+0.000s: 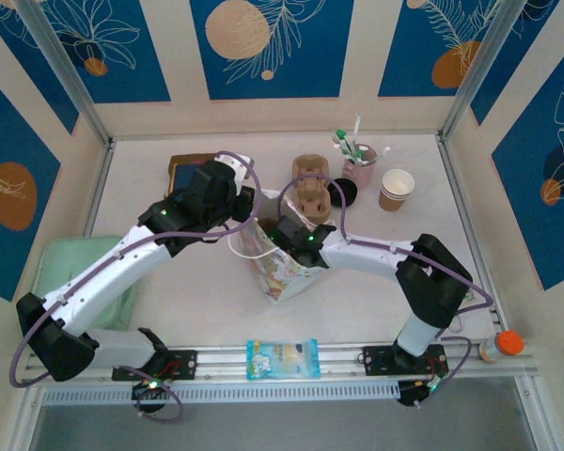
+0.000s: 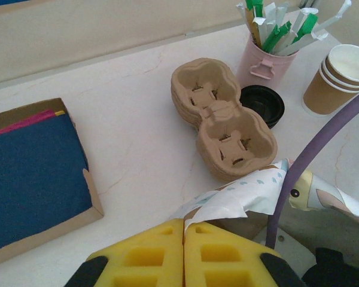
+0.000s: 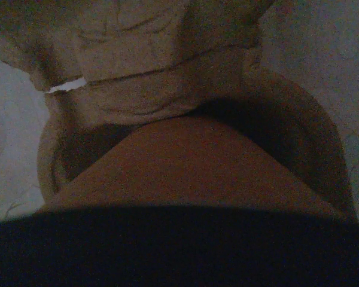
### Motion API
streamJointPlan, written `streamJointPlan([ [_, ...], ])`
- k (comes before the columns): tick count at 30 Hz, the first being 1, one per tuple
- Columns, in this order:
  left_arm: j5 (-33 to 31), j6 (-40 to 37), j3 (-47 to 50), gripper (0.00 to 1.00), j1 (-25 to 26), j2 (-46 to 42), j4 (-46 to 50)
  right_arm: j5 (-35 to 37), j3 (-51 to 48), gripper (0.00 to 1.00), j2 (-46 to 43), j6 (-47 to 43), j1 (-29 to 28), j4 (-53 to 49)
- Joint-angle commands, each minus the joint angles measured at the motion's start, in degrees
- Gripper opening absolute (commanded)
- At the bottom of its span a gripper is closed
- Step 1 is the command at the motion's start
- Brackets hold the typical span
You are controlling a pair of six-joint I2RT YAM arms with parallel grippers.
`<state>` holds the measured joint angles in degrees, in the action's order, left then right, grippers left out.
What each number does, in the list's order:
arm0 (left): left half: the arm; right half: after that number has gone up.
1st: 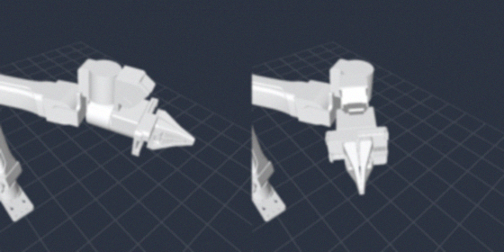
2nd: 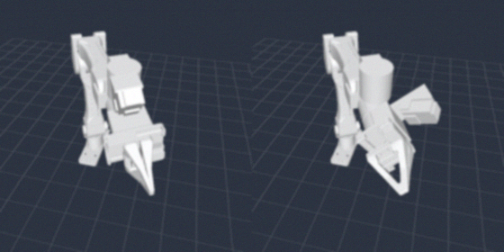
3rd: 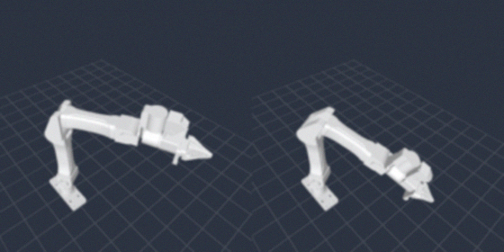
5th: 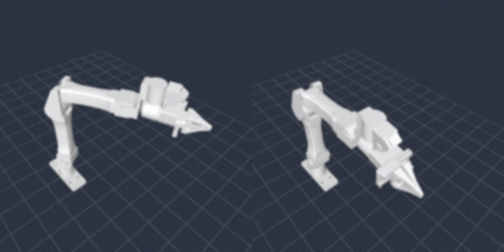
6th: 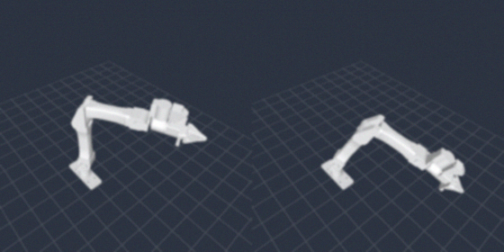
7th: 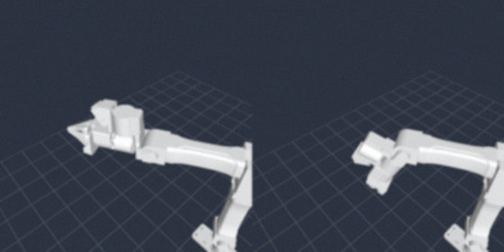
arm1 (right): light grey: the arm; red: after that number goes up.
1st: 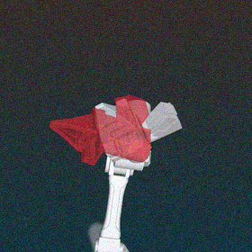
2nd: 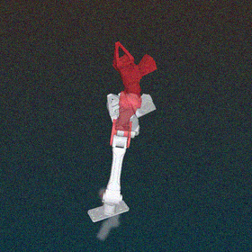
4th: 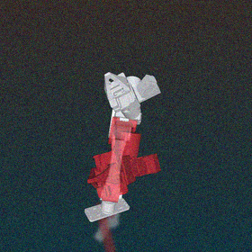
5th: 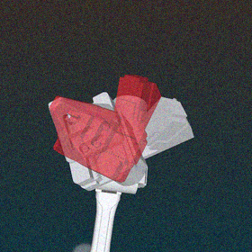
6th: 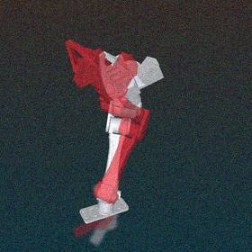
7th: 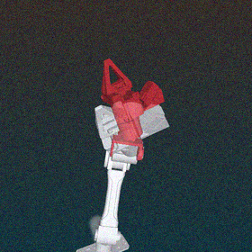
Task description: Pack the takeout coffee
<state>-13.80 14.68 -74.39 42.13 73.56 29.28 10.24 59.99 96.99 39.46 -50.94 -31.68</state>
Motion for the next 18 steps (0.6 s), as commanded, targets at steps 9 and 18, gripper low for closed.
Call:
streamJointPlan([
  [9, -1.23, 0.27, 1.90, 0.09, -0.56, -1.02, 0.42, 1.12, -6.01, 0.60, 11.79, 0.25, 0.97, 0.39],
  [18, -0.57, 0.73, 3.15, 0.09, -1.52, -0.40, -0.09, 0.75, -5.08, 0.77, 12.66, 0.01, 0.95, -0.72],
])
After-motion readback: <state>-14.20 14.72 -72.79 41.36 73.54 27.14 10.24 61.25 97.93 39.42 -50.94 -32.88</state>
